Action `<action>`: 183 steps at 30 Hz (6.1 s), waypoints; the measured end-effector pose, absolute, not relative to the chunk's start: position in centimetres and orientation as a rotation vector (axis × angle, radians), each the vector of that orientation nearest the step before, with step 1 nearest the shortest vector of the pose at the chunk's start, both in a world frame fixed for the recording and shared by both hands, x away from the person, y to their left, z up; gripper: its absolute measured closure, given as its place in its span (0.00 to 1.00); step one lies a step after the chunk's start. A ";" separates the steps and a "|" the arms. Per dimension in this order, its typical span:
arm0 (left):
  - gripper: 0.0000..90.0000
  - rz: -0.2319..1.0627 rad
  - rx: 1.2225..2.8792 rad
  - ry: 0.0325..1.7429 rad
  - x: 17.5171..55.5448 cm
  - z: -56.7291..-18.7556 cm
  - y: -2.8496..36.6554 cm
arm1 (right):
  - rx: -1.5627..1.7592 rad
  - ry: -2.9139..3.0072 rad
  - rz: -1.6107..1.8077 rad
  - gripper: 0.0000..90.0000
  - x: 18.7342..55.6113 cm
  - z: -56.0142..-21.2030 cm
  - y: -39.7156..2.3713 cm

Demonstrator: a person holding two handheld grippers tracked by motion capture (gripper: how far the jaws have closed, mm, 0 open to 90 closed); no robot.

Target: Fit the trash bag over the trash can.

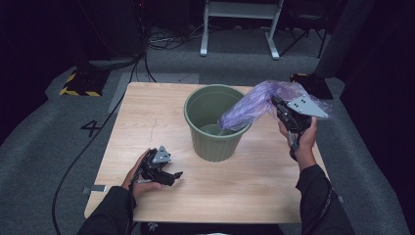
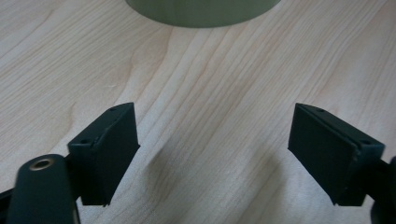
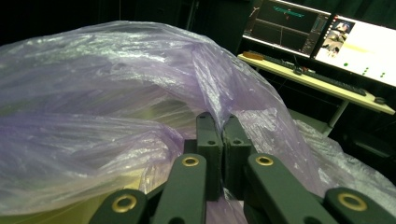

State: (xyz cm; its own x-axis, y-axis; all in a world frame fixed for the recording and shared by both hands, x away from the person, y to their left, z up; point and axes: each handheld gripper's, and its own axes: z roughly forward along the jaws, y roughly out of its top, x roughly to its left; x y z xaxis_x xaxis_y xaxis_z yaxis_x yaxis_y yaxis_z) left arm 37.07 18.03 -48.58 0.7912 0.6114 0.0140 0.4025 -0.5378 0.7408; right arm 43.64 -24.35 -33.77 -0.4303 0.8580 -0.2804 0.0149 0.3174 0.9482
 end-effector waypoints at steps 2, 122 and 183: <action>0.18 0.367 2.173 0.749 37.0 -47.8 18.3 | 0.776 1.730 1.218 0.98 43.5 -33.9 -24.0; 0.93 0.543 1.968 0.502 43.7 -35.0 11.8 | 0.559 1.948 1.233 0.98 39.1 -35.5 -23.4; 0.41 0.458 1.984 0.377 41.8 -32.6 4.9 | 0.433 1.954 1.195 1.00 37.6 -34.9 -21.9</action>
State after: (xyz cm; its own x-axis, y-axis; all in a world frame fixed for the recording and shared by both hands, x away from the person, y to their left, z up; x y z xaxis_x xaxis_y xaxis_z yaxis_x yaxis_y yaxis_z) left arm 41.78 4.86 -32.64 0.8787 0.4521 0.1536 0.0640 -0.4303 0.9004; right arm 37.65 -21.85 -34.92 -0.6308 0.6346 -0.4465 -0.1086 0.4976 0.8606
